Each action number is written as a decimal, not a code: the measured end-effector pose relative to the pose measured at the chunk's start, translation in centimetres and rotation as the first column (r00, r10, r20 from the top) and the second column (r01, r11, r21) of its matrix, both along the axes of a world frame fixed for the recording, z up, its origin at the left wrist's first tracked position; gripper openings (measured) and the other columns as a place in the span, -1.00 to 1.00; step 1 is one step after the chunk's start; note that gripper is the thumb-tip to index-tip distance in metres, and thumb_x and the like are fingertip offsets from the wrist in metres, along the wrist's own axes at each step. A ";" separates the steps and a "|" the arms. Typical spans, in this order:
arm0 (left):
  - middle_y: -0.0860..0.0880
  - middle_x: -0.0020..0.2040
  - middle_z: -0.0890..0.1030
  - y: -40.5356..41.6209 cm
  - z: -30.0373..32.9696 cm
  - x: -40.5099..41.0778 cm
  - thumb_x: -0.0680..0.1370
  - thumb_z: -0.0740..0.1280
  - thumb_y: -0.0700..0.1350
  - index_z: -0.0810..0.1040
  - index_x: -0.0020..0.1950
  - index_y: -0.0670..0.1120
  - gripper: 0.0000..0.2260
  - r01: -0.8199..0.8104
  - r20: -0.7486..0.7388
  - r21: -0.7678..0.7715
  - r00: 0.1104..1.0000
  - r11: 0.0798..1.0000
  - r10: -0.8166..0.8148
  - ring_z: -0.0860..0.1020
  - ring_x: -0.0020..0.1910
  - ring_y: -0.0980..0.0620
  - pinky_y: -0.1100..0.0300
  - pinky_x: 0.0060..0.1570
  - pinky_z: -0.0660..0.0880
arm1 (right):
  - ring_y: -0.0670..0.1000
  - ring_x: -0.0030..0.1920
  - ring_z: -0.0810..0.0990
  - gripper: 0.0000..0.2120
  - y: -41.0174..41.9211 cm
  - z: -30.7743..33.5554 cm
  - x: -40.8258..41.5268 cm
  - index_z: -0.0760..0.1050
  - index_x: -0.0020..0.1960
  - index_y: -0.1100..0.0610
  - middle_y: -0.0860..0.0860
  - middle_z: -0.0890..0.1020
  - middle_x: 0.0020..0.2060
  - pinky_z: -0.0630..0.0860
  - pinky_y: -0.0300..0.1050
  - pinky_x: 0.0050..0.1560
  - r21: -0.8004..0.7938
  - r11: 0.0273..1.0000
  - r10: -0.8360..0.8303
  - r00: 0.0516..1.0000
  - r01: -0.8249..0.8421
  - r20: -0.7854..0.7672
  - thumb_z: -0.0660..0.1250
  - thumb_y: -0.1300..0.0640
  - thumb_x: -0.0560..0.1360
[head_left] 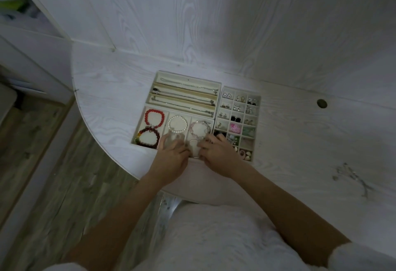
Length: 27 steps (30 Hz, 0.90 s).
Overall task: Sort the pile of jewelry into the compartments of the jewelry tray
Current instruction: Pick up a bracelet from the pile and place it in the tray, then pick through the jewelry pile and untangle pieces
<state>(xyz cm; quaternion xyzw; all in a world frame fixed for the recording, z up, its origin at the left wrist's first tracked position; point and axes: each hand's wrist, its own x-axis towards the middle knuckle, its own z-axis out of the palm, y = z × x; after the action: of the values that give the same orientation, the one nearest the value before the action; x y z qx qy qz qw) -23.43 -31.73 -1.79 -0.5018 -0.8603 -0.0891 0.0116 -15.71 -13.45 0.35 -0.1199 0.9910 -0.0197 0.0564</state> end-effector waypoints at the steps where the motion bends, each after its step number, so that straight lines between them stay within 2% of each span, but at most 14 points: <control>1: 0.10 -0.10 0.64 -0.2 -0.2 0.2 0.47 0.13 -0.07 0.65 -0.14 0.00 -0.72 -0.002 -0.014 -0.003 1.000 1.000 0.001 0.43 0.14 0.06 -0.22 0.28 0.10 | 0.07 0.00 0.52 -0.93 0.1 -0.1 0.0 0.64 -0.22 0.03 -0.05 0.64 -0.02 0.35 -0.04 -0.11 -0.006 1.000 -0.013 1.000 0.013 0.007 0.39 0.07 0.39; 4: 0.08 -0.05 0.65 -0.4 -0.4 0.5 0.48 0.14 -0.03 0.66 -0.14 0.00 -0.71 -0.011 -0.037 0.012 0.999 1.000 0.011 0.40 0.19 0.04 -0.26 0.28 0.11 | 0.08 0.02 0.53 -0.92 0.3 -0.3 0.2 0.64 -0.23 0.01 -0.05 0.65 -0.01 0.28 -0.03 -0.09 -0.040 0.998 -0.050 0.999 0.049 -0.009 0.40 0.05 0.40; 8: 0.04 0.00 0.65 0.0 -0.8 0.9 0.49 0.15 -0.04 0.66 -0.10 -0.02 -0.72 -0.019 -0.036 0.109 0.999 0.994 0.023 0.41 0.19 0.02 -0.19 0.28 0.18 | 0.08 0.06 0.53 -0.84 0.0 -0.7 0.4 0.65 -0.23 0.03 -0.05 0.64 -0.02 0.39 -0.05 -0.11 -0.070 0.995 -0.074 0.995 0.069 -0.066 0.31 0.07 0.44; 11: -0.04 -0.05 0.65 0.8 -0.3 1.6 0.50 0.19 -0.09 0.65 -0.06 -0.10 -0.75 -0.028 0.011 0.255 1.000 0.966 0.026 0.49 0.06 -0.05 0.02 0.12 0.36 | 0.07 0.04 0.57 -0.70 0.4 -0.1 0.6 0.64 -0.15 0.08 -0.03 0.66 -0.05 0.47 -0.07 -0.11 -0.177 0.981 -0.099 0.989 0.078 -0.112 0.13 0.07 0.47; 15: 0.00 -0.11 0.63 3.1 1.7 3.3 0.49 0.24 -0.01 0.62 -0.04 -0.08 -0.78 -0.035 0.112 0.317 0.994 0.948 0.000 0.56 -0.14 -0.03 0.16 -0.12 0.44 | 0.11 -0.14 0.62 -0.84 2.6 2.2 3.4 0.63 -0.03 0.15 0.06 0.67 -0.11 0.53 -0.04 -0.18 -0.284 0.954 -0.107 0.994 0.096 -0.024 0.29 0.22 0.48; 18: 0.06 -0.16 0.62 6.7 3.9 4.9 0.48 0.28 -0.01 0.61 -0.05 -0.05 -0.82 -0.045 0.222 0.407 0.974 0.912 -0.051 0.56 -0.20 0.05 0.20 -0.19 0.46 | 0.13 -0.24 0.60 -0.81 5.7 4.0 7.6 0.62 0.01 0.13 0.07 0.66 -0.15 0.52 -0.05 -0.30 -0.294 0.913 -0.296 0.955 0.284 0.003 0.25 0.19 0.50; 21: 0.06 -0.19 0.63 11.4 5.1 6.5 0.49 0.24 -0.02 0.62 -0.04 -0.04 -0.80 0.012 0.276 0.437 0.950 0.900 -0.146 0.56 -0.24 0.08 0.25 -0.23 0.48 | 0.08 -0.22 0.63 -0.84 9.5 4.6 13.4 0.63 -0.02 0.10 0.03 0.67 -0.15 0.54 -0.08 -0.25 -0.288 0.815 -0.525 0.851 0.503 0.003 0.28 0.22 0.49; 24: 0.05 -0.16 0.64 17.5 4.7 8.5 0.51 0.27 -0.05 0.63 -0.02 -0.04 -0.83 0.176 0.328 0.401 0.889 0.899 -0.320 0.59 -0.20 0.06 0.21 -0.19 0.52 | 0.04 -0.09 0.63 -0.84 14.1 4.6 19.4 0.63 0.01 0.06 -0.01 0.67 -0.07 0.54 -0.09 -0.11 -0.255 0.581 -0.787 0.613 0.773 0.065 0.30 0.21 0.52; 27: 0.06 -0.07 0.63 24.0 3.8 10.9 0.55 0.31 -0.06 0.61 0.07 -0.02 -0.85 0.242 0.526 0.197 0.792 0.950 -0.311 0.58 -0.10 0.08 0.13 -0.07 0.55 | 0.05 -0.01 0.59 -0.83 18.6 4.5 23.9 0.59 0.09 0.05 0.01 0.64 0.00 0.47 -0.11 -0.02 -0.176 0.345 -0.928 0.364 0.922 0.085 0.26 0.12 0.55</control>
<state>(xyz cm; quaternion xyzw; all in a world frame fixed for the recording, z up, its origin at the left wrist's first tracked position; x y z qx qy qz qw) -12.55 -7.74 2.05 -0.5736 -0.7373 -0.2813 -0.2195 8.15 5.16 4.85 0.4547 0.8791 -0.1425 0.0087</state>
